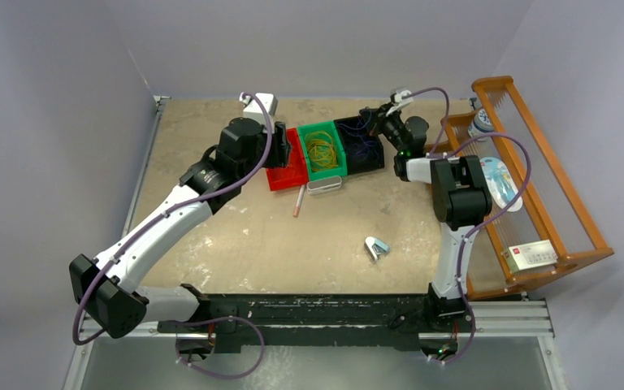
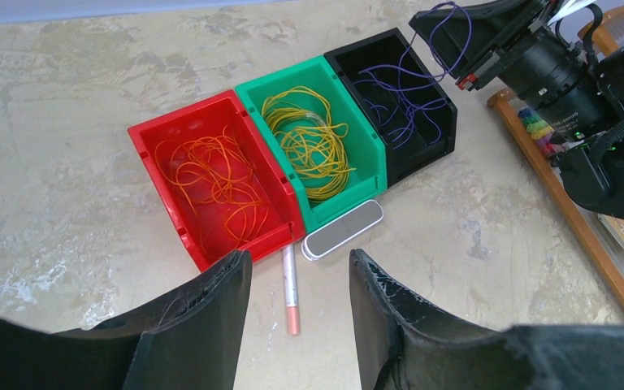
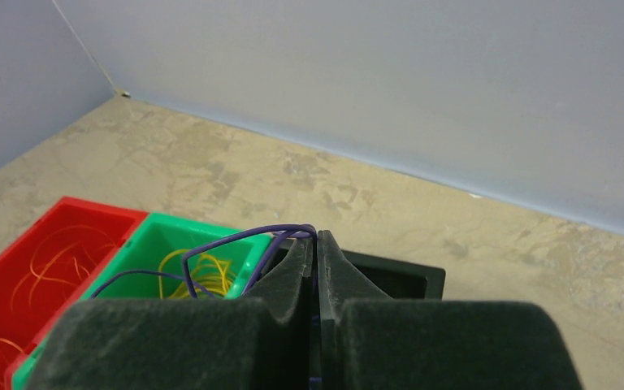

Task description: Untangle the cables

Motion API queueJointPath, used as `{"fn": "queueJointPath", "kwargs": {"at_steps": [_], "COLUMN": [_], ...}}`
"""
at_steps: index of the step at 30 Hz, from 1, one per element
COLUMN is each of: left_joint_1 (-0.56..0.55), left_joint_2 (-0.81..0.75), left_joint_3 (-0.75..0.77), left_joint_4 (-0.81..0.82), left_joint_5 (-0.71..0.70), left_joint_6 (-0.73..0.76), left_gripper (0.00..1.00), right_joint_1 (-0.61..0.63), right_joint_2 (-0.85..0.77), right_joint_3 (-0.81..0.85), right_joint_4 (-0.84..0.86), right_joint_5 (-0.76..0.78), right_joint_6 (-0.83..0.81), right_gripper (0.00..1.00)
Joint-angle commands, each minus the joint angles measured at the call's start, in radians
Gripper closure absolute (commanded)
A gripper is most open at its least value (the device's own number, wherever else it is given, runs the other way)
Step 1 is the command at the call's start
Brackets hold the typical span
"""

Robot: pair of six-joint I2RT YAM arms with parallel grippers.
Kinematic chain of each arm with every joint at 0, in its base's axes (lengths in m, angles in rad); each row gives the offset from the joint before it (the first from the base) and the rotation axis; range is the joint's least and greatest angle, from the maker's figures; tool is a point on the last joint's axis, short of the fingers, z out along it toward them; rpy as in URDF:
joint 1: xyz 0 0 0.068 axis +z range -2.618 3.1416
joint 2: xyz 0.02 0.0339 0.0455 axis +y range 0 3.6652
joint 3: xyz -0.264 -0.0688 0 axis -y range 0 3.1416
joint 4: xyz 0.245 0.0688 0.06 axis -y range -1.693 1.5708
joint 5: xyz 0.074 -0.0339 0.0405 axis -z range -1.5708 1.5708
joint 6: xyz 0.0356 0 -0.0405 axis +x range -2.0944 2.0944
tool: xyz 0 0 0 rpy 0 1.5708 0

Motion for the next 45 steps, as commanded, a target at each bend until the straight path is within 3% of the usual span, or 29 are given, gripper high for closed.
{"fn": "queueJointPath", "kwargs": {"at_steps": [1,16,41,45], "left_joint_1": [0.008,0.007,0.009,0.009], "left_joint_2": [0.001,0.023,0.029,0.025], "left_joint_3": [-0.001,-0.001,-0.006,-0.011], "left_joint_4": [0.055,0.073,0.071,0.07], "left_joint_5": [0.019,0.051,0.047,0.047], "left_joint_6": [0.005,0.001,-0.004,-0.004], "left_gripper": [0.53,0.53,0.53,0.53], "right_joint_1": [-0.002,-0.001,0.105,0.115], "right_joint_2": [-0.042,-0.14,-0.035,-0.019], "right_joint_3": [-0.03,-0.05,0.135,0.163], "right_joint_4": [0.035,-0.27,-0.538,-0.59], "right_joint_5": [-0.008,0.275,0.38,0.383], "right_joint_6": [-0.085,-0.276,-0.448,-0.455], "right_gripper": [1.0,1.0,0.95,0.9]}}
